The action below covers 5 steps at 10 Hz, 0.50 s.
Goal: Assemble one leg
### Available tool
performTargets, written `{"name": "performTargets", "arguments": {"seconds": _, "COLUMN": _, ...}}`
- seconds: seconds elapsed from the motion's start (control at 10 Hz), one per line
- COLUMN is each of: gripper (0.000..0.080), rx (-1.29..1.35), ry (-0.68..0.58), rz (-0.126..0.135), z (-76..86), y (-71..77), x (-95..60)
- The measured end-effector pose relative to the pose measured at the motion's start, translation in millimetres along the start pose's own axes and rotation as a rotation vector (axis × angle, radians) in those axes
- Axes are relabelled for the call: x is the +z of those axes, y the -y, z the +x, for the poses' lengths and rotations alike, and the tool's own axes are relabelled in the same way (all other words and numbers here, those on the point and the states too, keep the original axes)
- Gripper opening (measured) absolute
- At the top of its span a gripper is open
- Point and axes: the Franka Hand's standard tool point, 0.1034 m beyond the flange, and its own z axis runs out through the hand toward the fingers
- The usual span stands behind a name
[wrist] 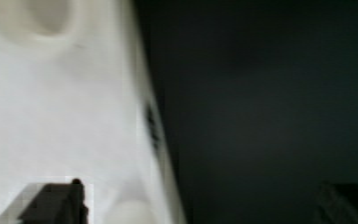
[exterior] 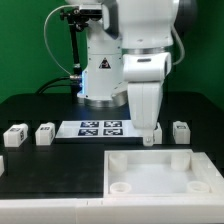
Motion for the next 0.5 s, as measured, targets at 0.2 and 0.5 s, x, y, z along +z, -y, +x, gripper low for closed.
{"name": "performTargets", "arguments": {"seconds": 0.2, "gripper": 0.0649, "rx": 0.372, "ry": 0.002, "rz": 0.002, "z": 31.7, "y": 24.7, "x": -5.2}}
{"name": "performTargets", "arguments": {"seconds": 0.5, "gripper": 0.0649, "rx": 0.646, "ry": -0.049, "rz": -0.017, "z": 48.6, "y": 34.6, "x": -0.7}}
